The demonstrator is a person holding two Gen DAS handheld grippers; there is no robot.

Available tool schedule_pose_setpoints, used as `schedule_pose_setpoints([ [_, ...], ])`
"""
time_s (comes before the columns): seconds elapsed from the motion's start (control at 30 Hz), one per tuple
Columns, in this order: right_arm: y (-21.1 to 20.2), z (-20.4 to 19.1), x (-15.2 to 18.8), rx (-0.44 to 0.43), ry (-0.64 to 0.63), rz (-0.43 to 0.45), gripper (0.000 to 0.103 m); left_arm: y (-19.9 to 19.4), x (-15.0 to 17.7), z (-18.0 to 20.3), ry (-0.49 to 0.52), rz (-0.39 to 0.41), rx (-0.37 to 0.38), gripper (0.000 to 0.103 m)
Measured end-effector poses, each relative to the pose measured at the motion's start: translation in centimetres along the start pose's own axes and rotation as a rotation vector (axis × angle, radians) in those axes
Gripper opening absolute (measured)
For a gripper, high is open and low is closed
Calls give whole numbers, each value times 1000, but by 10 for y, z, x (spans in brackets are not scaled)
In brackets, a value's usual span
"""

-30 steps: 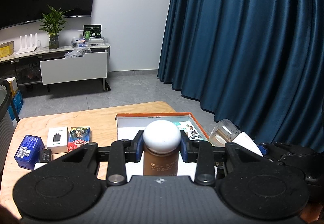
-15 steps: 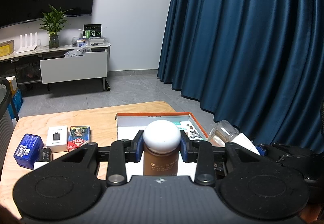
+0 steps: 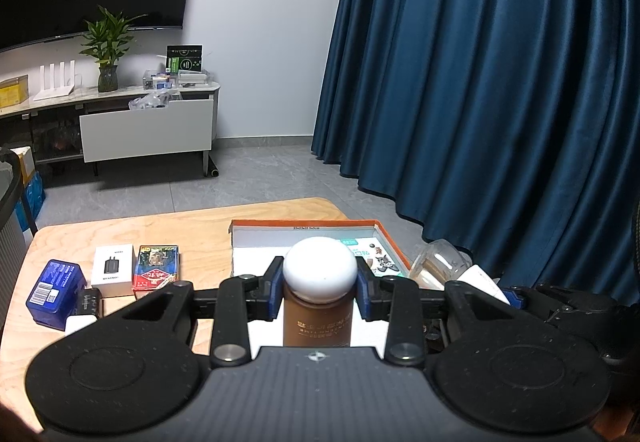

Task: Organize rigid objects
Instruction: 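Carry the spray bottle and large diffuser with both tools over the white box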

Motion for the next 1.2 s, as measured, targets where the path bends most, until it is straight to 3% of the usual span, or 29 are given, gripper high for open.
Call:
schedule_pose_setpoints([
  [1.2,10,-3,7,-12,-10,-21,83,4,2,-1,-21,-7,-16,36],
])
Point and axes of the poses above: each gripper's, at about its wrist camera, not at the fingertips, and y roughly the way its jaws point, z to its right, x to its underside, the point moved 10 cm from there along y, roughly the way its jaws point, and after that the axes turned 15 degrees about -y, right-handed, at the moved point
